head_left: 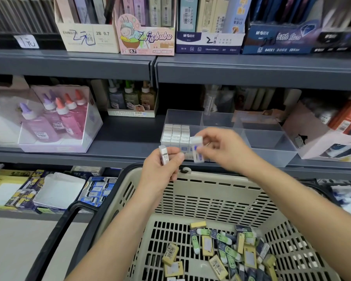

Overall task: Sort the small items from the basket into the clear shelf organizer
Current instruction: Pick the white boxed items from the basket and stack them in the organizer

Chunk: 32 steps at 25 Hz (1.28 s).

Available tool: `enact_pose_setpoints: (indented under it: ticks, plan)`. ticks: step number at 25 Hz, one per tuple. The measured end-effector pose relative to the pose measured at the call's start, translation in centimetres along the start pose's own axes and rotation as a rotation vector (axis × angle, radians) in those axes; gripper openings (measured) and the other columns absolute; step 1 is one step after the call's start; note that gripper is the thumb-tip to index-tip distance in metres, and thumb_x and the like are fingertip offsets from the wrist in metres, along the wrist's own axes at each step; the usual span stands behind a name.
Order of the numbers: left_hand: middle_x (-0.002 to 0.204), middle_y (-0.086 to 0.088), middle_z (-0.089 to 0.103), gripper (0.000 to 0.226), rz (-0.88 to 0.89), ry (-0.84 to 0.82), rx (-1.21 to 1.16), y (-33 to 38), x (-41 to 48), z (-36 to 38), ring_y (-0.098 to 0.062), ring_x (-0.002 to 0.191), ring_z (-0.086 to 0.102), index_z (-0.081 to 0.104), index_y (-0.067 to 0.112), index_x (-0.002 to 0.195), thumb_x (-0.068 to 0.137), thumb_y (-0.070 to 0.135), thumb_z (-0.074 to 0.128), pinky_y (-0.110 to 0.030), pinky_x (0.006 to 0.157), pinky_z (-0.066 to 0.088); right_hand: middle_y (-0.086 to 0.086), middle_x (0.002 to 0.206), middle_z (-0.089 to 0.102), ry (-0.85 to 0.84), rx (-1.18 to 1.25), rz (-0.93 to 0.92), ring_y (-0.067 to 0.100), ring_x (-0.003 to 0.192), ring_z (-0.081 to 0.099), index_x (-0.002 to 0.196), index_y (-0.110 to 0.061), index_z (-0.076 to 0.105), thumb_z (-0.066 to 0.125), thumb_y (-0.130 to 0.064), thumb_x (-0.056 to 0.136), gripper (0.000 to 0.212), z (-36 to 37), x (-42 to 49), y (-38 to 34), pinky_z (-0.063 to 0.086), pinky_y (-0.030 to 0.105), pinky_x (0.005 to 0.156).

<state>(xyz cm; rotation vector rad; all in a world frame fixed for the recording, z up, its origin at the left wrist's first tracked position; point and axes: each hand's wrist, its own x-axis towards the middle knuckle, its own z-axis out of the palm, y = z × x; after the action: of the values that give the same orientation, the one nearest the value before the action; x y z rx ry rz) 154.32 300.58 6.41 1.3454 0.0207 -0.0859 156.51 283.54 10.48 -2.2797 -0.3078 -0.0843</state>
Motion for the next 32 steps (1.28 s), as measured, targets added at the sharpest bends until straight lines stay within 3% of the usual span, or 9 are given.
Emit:
enact_pose_setpoints:
  ticks: [3, 7, 12, 14, 16, 20, 25, 32]
  plan:
    - [0.073, -0.003, 0.060, 0.007, -0.024, 0.009, 0.035, -0.1, 0.0, 0.0, -0.004, 0.046, 0.044, 0.060, 0.012, 0.087, 0.086, 0.006, 0.062, -0.018, 0.044, 0.038, -0.003, 0.080, 0.068, 0.216, 0.061, 0.090, 0.023, 0.080, 0.068, 0.081, -0.029, 0.057, 0.064, -0.012, 0.083, 0.018, -2.2, 2.7, 1.2, 0.054, 0.034, 0.079]
    - [0.072, -0.003, 0.060, 0.011, -0.052, 0.004, 0.051, -0.1, 0.0, 0.0, -0.007, 0.050, 0.044, 0.061, 0.013, 0.083, 0.087, 0.002, 0.059, -0.020, 0.047, 0.038, -0.005, 0.081, 0.067, 0.220, -0.122, 0.105, 0.010, 0.074, 0.059, 0.090, -0.029, 0.056, 0.062, -0.022, 0.085, 0.011, -1.9, 5.1, 2.5, 0.040, 0.014, 0.062]
    - [0.071, -0.002, 0.061, 0.012, -0.068, 0.010, 0.071, -0.1, 0.0, 0.0, -0.006, 0.049, 0.045, 0.061, 0.013, 0.083, 0.088, 0.002, 0.057, -0.019, 0.046, 0.038, -0.005, 0.100, 0.068, 0.033, -0.216, 0.140, 0.014, 0.095, 0.062, 0.106, -0.023, 0.066, 0.057, -0.029, 0.089, 0.020, -0.1, 5.8, 2.8, 0.043, 0.025, 0.083]
    - [0.071, -0.001, 0.062, 0.012, -0.071, 0.014, 0.066, -0.2, 0.1, 0.0, -0.005, 0.049, 0.046, 0.060, 0.013, 0.083, 0.088, 0.003, 0.057, -0.019, 0.046, 0.038, -0.005, 0.109, 0.068, -0.028, -0.296, 0.120, 0.017, 0.107, 0.058, 0.104, -0.026, 0.067, 0.056, -0.033, 0.089, 0.020, 0.3, 5.7, 3.0, 0.038, 0.040, 0.101]
    - [0.071, 0.000, 0.063, 0.011, -0.075, 0.012, 0.064, -0.2, 0.2, 0.0, -0.005, 0.050, 0.046, 0.060, 0.013, 0.084, 0.088, 0.003, 0.057, -0.020, 0.047, 0.038, -0.006, 0.117, 0.063, -0.051, -0.379, 0.114, 0.023, 0.120, 0.049, 0.103, -0.028, 0.068, 0.057, -0.036, 0.089, 0.019, 0.5, 5.8, 3.2, 0.029, 0.050, 0.107]
    - [0.069, 0.001, 0.064, 0.009, -0.081, 0.002, 0.059, -0.3, 0.2, -0.1, -0.006, 0.051, 0.047, 0.061, 0.013, 0.086, 0.089, 0.005, 0.057, -0.021, 0.048, 0.038, -0.004, 0.125, 0.057, -0.050, -0.328, 0.153, 0.026, 0.125, 0.042, 0.101, -0.026, 0.069, 0.060, -0.038, 0.087, 0.022, 0.0, 6.4, 3.6, 0.030, 0.048, 0.108]
    - [0.067, 0.003, 0.064, 0.007, -0.085, -0.001, 0.050, -0.3, 0.2, -0.2, -0.006, 0.049, 0.046, 0.061, 0.012, 0.087, 0.090, 0.006, 0.057, -0.020, 0.047, 0.038, 0.002, 0.120, 0.058, -0.040, -0.341, 0.131, 0.026, 0.120, 0.046, 0.102, -0.021, 0.071, 0.057, -0.037, 0.088, 0.026, 0.3, 6.9, 3.9, 0.034, 0.047, 0.104]
    - [0.066, 0.004, 0.065, 0.005, -0.098, 0.005, 0.043, -0.4, 0.3, -0.1, -0.006, 0.050, 0.046, 0.061, 0.013, 0.087, 0.089, 0.009, 0.059, -0.020, 0.046, 0.038, -0.005, 0.115, 0.062, -0.096, -0.356, 0.074, 0.017, 0.112, 0.053, 0.099, -0.021, 0.072, 0.061, -0.041, 0.085, 0.027, -0.3, 6.6, 3.8, 0.039, 0.045, 0.101]
